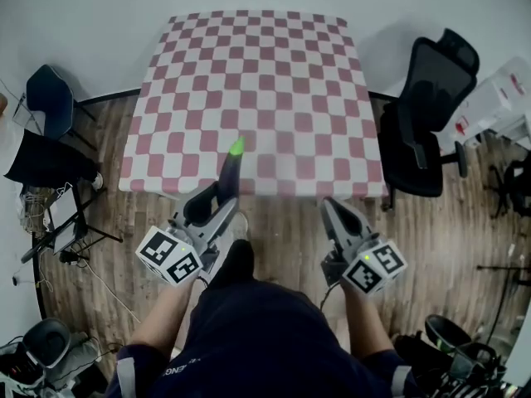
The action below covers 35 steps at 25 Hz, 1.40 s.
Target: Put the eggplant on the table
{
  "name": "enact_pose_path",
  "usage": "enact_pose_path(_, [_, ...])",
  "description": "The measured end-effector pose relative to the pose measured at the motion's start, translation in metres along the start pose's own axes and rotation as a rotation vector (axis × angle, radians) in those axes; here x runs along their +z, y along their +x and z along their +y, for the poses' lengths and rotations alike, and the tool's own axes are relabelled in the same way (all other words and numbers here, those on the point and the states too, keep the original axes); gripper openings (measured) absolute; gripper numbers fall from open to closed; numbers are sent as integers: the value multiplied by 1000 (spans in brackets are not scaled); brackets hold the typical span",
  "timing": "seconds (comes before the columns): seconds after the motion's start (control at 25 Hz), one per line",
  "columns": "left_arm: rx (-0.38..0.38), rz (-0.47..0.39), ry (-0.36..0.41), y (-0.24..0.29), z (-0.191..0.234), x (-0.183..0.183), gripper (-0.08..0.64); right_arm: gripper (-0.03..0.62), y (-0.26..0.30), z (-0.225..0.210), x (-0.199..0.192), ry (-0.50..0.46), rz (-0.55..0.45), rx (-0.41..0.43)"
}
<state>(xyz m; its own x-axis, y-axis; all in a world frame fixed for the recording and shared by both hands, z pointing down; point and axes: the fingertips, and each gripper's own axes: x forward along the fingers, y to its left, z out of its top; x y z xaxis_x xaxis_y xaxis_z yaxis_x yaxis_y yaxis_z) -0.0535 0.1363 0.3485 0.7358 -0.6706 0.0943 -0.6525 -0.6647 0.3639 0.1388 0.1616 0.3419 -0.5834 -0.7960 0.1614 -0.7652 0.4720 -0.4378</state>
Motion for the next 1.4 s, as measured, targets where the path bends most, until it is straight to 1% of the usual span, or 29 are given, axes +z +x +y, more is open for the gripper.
enact_pose_path(0.28, [-21,39,-19,42,87,28,212,15,99,-16,20,17,33,-15])
enact_pose_path(0.4, [-32,48,-14,57,121,42,212,15,138,-22,29,13,48,-29])
enact_pose_path(0.64, [-57,91,-11,79,180,52,212,15,193,-30,44,5,44,-70])
enact_pose_path(0.88, [-81,119,-26,104,208,48,212,15,218,-41,44,23,57,-102])
enact_pose_path(1.08, [-73,148,-52,124,223,35,212,15,233,-58,36,50,87,-108])
enact_pose_path(1.2, [-68,171,-54,142,234,23,212,15,246,-74,31,60,105,-103])
enact_pose_path(1.4, [-34,243,-76,173,249,-8,212,15,262,-102,16,99,163,-86])
